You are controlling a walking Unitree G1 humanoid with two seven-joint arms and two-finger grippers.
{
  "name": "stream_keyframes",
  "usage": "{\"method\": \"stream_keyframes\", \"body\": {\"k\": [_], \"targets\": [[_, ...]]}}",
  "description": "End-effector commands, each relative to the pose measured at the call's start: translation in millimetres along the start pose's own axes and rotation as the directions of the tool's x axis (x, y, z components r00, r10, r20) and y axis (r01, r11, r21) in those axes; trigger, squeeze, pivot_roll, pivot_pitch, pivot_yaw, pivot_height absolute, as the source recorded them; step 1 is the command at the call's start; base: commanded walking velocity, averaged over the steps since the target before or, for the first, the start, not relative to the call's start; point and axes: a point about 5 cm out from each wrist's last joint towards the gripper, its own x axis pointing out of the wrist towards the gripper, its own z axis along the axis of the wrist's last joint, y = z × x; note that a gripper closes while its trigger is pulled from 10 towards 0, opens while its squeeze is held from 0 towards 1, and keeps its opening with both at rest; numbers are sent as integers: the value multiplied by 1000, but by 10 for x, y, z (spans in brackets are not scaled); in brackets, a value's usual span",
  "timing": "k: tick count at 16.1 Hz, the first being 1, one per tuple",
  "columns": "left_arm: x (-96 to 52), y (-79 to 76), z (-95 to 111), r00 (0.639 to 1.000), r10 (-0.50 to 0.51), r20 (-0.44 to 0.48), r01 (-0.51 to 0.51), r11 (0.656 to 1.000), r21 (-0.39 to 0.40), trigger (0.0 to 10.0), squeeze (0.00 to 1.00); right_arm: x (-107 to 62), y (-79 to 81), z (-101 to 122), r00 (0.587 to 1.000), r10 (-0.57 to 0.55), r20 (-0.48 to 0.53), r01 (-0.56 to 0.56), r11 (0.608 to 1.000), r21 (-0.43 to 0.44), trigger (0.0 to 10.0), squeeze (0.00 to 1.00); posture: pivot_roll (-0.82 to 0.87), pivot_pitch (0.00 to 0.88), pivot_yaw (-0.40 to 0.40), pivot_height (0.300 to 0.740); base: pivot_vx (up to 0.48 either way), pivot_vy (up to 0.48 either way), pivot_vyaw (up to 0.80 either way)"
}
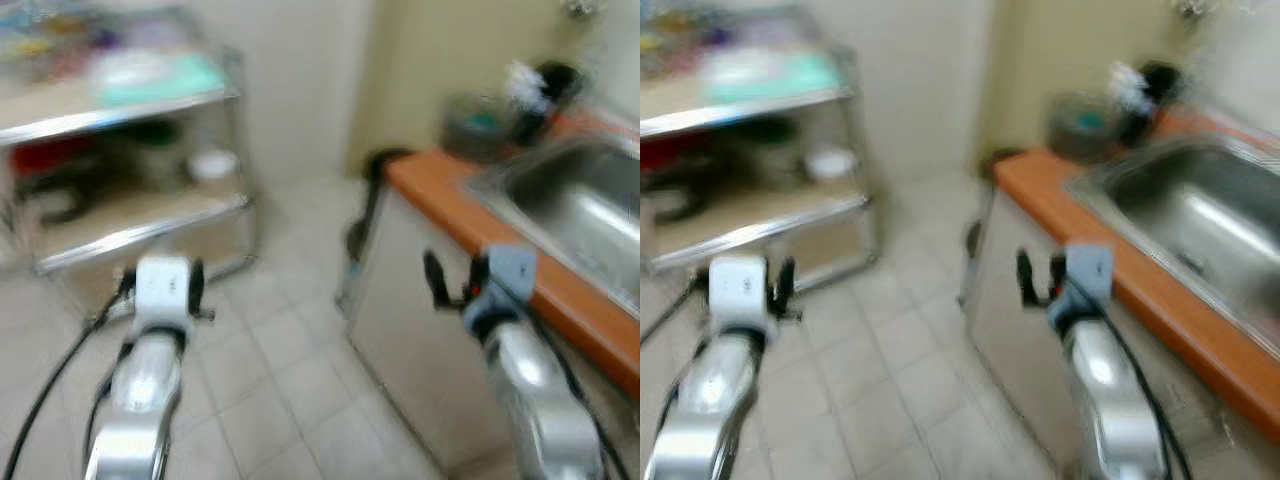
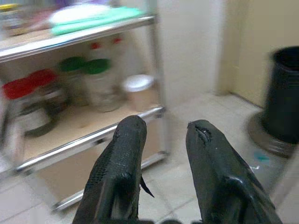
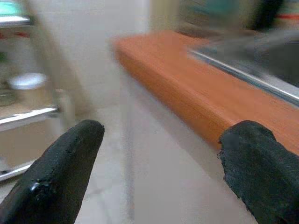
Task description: Kitchen organization
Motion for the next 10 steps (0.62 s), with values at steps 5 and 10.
{"method": "stream_keyframes", "body": {"k": [5,10], "targets": [[-2,-62,-17,1000,-17,-17,17,1000,1,10000,0,23,-12,40,1000,-12,8,12,1000,-24,10000,1000,-44,0,9,740,0,0,-800],[31,-109,-12,999,-36,-14,36,999,2,10000,0,21,-11,12,1000,-20,-5,20,999,-29,10000,1000,-46,0,7,740,0,0,-800]]}}
